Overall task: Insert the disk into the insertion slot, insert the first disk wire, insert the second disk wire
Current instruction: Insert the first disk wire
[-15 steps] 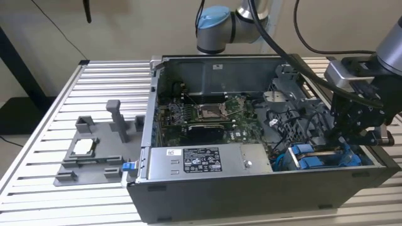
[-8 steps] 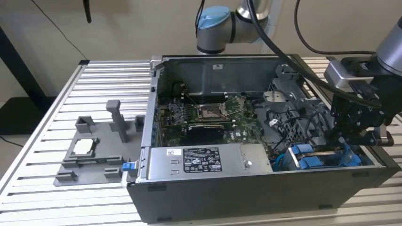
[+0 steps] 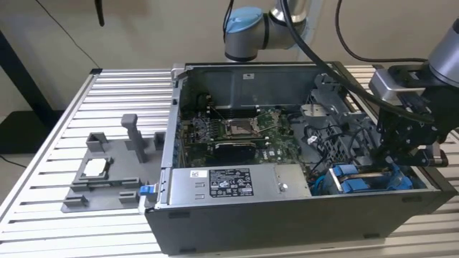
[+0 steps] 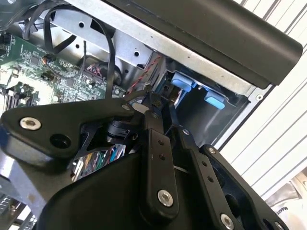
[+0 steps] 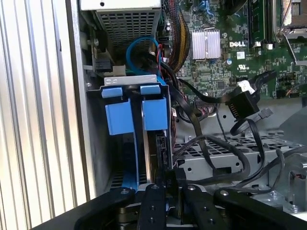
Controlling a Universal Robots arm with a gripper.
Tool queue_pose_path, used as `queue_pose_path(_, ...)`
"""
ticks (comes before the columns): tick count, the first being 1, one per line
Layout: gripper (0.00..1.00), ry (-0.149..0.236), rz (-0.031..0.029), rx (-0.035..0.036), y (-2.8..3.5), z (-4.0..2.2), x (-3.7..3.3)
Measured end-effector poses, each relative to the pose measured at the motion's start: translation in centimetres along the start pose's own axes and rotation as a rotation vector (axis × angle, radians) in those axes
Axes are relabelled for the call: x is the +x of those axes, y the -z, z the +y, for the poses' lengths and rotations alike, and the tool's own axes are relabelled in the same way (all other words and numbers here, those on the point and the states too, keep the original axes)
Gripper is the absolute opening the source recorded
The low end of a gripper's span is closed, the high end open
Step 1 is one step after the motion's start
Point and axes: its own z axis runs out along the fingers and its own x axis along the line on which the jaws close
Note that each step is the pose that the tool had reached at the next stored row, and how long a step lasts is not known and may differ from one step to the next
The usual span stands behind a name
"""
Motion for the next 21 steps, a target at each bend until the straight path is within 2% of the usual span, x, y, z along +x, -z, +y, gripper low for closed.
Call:
queue_pose_path(8,0.19,0.018,0.0002,-0.0005,-0.16,0.02,-0.04)
queue_pose_path(11,0.19,0.02,-0.0009,-0.0007,-0.36,0.02,-0.03)
queue_pose_path(16,0.19,0.02,-0.0002,0.001,-0.36,0.01,-0.03)
queue_pose_path(19,0.19,0.02,0.0011,0.0012,-0.74,0.01,0.01)
queue_pose_path(21,0.19,0.02,-0.0001,0.0009,-0.89,0.02,0.02)
